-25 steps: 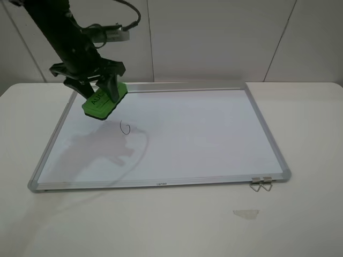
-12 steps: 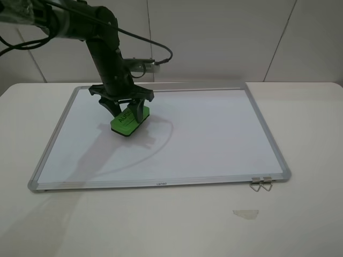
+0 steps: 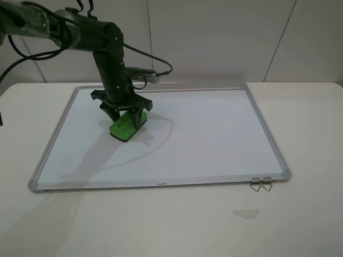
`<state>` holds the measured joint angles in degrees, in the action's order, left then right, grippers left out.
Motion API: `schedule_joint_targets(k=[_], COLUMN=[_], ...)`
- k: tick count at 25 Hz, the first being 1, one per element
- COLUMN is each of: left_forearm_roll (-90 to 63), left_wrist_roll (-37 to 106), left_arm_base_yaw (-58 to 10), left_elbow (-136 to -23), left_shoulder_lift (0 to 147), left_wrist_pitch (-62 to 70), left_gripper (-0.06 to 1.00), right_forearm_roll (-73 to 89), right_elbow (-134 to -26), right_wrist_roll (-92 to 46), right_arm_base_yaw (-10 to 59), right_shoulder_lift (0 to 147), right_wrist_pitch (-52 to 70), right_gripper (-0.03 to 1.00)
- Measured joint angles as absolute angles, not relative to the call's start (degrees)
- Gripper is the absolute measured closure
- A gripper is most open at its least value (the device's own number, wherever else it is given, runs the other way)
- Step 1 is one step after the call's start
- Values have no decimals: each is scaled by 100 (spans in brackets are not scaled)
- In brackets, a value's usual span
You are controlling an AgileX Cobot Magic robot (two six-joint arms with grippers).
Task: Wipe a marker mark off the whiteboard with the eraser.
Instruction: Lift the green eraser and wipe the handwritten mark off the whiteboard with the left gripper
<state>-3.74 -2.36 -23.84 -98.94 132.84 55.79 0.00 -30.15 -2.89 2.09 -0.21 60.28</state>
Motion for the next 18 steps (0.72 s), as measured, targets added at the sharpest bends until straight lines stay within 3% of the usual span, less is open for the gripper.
schedule_joint_targets(k=[18], left_forearm_roll=[85], left_wrist_roll=[-236], left_arm_base_yaw=[-2406], left_elbow=[-9974], left_shoulder_lift=[13354], left_wrist_pitch=[5601], left_gripper=[35], right_forearm_roll=[0], right_elbow=[-3015], right_wrist_roll=[-289], right_arm_base_yaw=[209], right_shoulder_lift=[-21], right_wrist_pitch=[6028], right_gripper=[15])
